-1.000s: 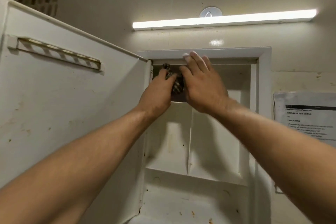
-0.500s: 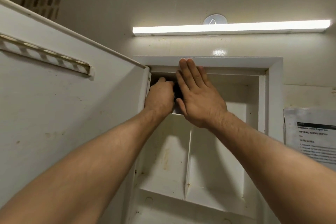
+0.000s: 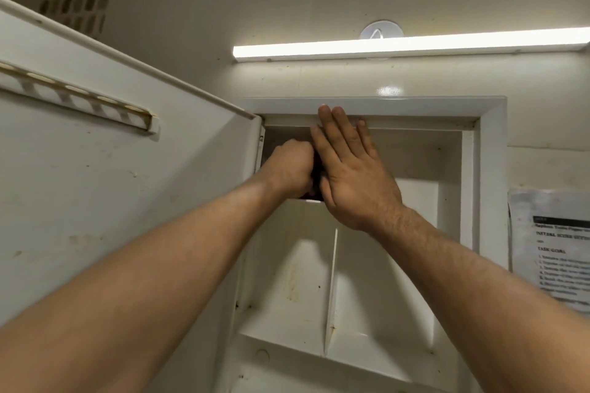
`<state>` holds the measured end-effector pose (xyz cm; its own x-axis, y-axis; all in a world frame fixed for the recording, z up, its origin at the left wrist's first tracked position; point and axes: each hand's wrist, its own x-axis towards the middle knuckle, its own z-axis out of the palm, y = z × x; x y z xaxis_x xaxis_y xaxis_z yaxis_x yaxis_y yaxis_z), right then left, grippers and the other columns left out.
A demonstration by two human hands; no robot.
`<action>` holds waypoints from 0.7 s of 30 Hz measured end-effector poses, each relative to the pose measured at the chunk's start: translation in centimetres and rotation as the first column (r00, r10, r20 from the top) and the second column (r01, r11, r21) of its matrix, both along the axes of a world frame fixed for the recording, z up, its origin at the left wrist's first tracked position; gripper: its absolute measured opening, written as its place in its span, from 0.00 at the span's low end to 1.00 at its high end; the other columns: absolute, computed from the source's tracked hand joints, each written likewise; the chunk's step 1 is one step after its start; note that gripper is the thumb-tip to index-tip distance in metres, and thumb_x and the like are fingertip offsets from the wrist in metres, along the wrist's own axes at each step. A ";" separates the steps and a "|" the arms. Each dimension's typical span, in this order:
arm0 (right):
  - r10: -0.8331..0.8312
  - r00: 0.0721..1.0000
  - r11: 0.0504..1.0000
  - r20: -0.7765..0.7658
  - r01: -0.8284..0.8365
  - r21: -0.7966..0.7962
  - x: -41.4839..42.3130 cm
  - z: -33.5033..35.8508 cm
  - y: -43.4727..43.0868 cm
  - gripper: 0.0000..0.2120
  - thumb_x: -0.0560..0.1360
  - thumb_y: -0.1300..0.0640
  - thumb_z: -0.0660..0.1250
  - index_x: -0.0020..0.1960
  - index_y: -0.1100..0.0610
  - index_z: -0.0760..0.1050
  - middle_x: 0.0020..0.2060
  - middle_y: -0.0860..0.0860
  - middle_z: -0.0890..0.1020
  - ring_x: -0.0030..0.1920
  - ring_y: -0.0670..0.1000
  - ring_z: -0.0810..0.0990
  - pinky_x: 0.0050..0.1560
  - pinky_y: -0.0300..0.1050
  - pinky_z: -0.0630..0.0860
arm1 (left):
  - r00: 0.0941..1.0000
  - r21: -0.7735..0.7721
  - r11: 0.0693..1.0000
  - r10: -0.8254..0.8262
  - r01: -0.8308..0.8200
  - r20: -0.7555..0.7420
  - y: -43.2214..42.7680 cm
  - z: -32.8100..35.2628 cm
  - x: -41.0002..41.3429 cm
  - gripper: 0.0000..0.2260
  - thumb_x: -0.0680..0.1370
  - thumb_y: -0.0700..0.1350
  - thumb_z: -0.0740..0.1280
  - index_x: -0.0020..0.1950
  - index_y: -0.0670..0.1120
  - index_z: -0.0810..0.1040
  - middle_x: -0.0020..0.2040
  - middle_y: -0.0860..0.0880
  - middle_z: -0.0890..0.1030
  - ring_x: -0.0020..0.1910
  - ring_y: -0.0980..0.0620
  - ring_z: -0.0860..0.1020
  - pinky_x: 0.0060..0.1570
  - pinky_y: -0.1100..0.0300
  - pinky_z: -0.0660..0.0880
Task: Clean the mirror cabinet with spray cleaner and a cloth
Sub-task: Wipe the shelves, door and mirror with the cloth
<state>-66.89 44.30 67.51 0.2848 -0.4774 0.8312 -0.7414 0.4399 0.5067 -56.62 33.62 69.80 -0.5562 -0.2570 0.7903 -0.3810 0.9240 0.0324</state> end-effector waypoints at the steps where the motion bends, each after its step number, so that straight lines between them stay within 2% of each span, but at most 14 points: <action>1: -0.002 1.000 1.000 0.004 0.002 0.002 0.0 0.0 0.0 0.36 0.79 0.47 0.46 0.85 0.57 0.46 0.84 0.55 0.40 0.83 0.54 0.36 0.82 0.56 0.37 | 0.997 0.000 1.000 -0.020 0.020 0.079 0.1 0.0 0.5 0.06 0.75 0.43 0.75 0.42 0.47 0.79 0.35 0.54 0.77 0.43 0.47 0.82 0.42 0.57 0.76; 2: -0.008 1.000 1.000 0.003 0.008 0.003 -0.2 0.0 0.0 0.36 0.78 0.46 0.45 0.85 0.56 0.46 0.84 0.55 0.40 0.83 0.55 0.36 0.82 0.57 0.38 | 0.995 0.006 1.000 -0.025 0.025 0.097 0.5 -0.3 0.7 0.07 0.75 0.43 0.76 0.41 0.48 0.79 0.35 0.55 0.76 0.42 0.48 0.83 0.41 0.58 0.75; 3: -0.007 1.000 1.000 0.000 0.007 0.005 -0.2 -0.1 -0.1 0.36 0.78 0.47 0.47 0.85 0.56 0.47 0.84 0.55 0.40 0.83 0.55 0.37 0.82 0.57 0.38 | 0.999 0.011 1.000 -0.017 0.016 0.049 0.6 -0.8 0.8 0.06 0.76 0.44 0.75 0.42 0.47 0.79 0.36 0.54 0.77 0.42 0.48 0.83 0.41 0.58 0.76; 5: -0.001 1.000 1.000 -0.013 0.001 -0.010 -0.5 0.0 0.1 0.36 0.79 0.50 0.51 0.84 0.56 0.50 0.84 0.55 0.42 0.83 0.55 0.38 0.82 0.58 0.40 | 0.990 0.020 0.999 0.051 -0.049 -0.134 0.9 -1.3 0.6 0.04 0.79 0.45 0.72 0.49 0.45 0.82 0.45 0.50 0.81 0.45 0.47 0.83 0.47 0.53 0.81; 7: -0.003 0.999 1.000 -0.045 0.002 -0.008 -0.8 -0.1 0.1 0.34 0.79 0.50 0.52 0.84 0.56 0.53 0.84 0.55 0.42 0.84 0.55 0.39 0.82 0.59 0.41 | 0.957 0.016 0.986 0.167 -0.168 -0.237 0.7 -1.6 0.3 0.06 0.82 0.45 0.68 0.56 0.46 0.83 0.54 0.46 0.81 0.49 0.46 0.82 0.52 0.50 0.82; 9: 0.007 0.999 1.000 -0.049 -0.007 -0.018 -1.1 -0.3 -0.1 0.33 0.80 0.50 0.52 0.84 0.55 0.55 0.84 0.55 0.42 0.84 0.55 0.39 0.82 0.59 0.41 | 0.960 0.001 0.983 0.180 -0.184 -0.213 0.6 -1.2 0.2 0.06 0.82 0.45 0.67 0.54 0.45 0.83 0.51 0.46 0.81 0.49 0.46 0.82 0.51 0.52 0.81; 12: 0.062 0.998 0.998 -0.021 -0.063 -0.024 -1.2 -0.4 -0.2 0.32 0.80 0.48 0.50 0.83 0.54 0.59 0.84 0.54 0.44 0.84 0.54 0.39 0.82 0.58 0.40 | 0.997 -0.003 0.997 0.075 -0.075 -0.007 1.3 -1.0 0.4 0.07 0.79 0.46 0.71 0.43 0.47 0.77 0.39 0.51 0.77 0.41 0.47 0.81 0.43 0.55 0.76; 14: 0.067 0.998 0.997 -0.017 -0.067 -0.026 -1.2 -0.5 -0.3 0.31 0.81 0.47 0.49 0.83 0.54 0.60 0.84 0.54 0.44 0.84 0.54 0.39 0.82 0.58 0.39 | 0.995 0.017 0.999 0.028 -0.029 0.096 1.6 -1.0 1.2 0.09 0.77 0.47 0.73 0.42 0.49 0.75 0.40 0.50 0.78 0.40 0.48 0.78 0.42 0.57 0.73; 16: 0.057 0.998 0.998 -0.027 -0.057 -0.027 -1.3 -0.5 -0.2 0.31 0.81 0.47 0.50 0.83 0.53 0.59 0.84 0.54 0.43 0.84 0.54 0.39 0.82 0.57 0.39 | 0.998 0.013 0.998 0.056 -0.057 0.021 1.4 -0.6 1.5 0.04 0.79 0.44 0.71 0.45 0.48 0.78 0.46 0.46 0.82 0.43 0.46 0.81 0.44 0.55 0.76; 17: 0.060 0.998 0.998 -0.031 -0.061 -0.031 -1.4 -0.5 -0.3 0.30 0.82 0.47 0.52 0.83 0.53 0.59 0.84 0.54 0.43 0.84 0.54 0.39 0.82 0.57 0.39 | 0.993 -0.004 0.994 0.104 -0.105 -0.055 1.0 -0.4 1.4 0.03 0.80 0.43 0.69 0.50 0.46 0.81 0.51 0.44 0.83 0.47 0.44 0.82 0.48 0.52 0.79; 19: 0.079 0.996 0.996 -0.035 -0.080 -0.040 -1.5 -0.6 -0.4 0.31 0.82 0.49 0.54 0.83 0.53 0.57 0.84 0.53 0.44 0.84 0.53 0.39 0.82 0.57 0.39 | 0.961 -0.034 0.972 0.225 -0.233 -0.163 0.5 -0.8 0.5 0.08 0.83 0.44 0.66 0.59 0.45 0.82 0.59 0.41 0.79 0.53 0.42 0.82 0.52 0.50 0.79; 21: 0.104 0.994 0.992 -0.029 -0.105 -0.067 -1.7 -0.7 -0.6 0.32 0.82 0.49 0.54 0.84 0.54 0.55 0.84 0.53 0.44 0.84 0.53 0.39 0.82 0.56 0.38 | 0.957 -0.057 0.970 0.222 -0.236 -0.189 0.6 -0.9 -0.7 0.07 0.83 0.45 0.66 0.57 0.45 0.82 0.58 0.43 0.79 0.51 0.44 0.82 0.50 0.52 0.79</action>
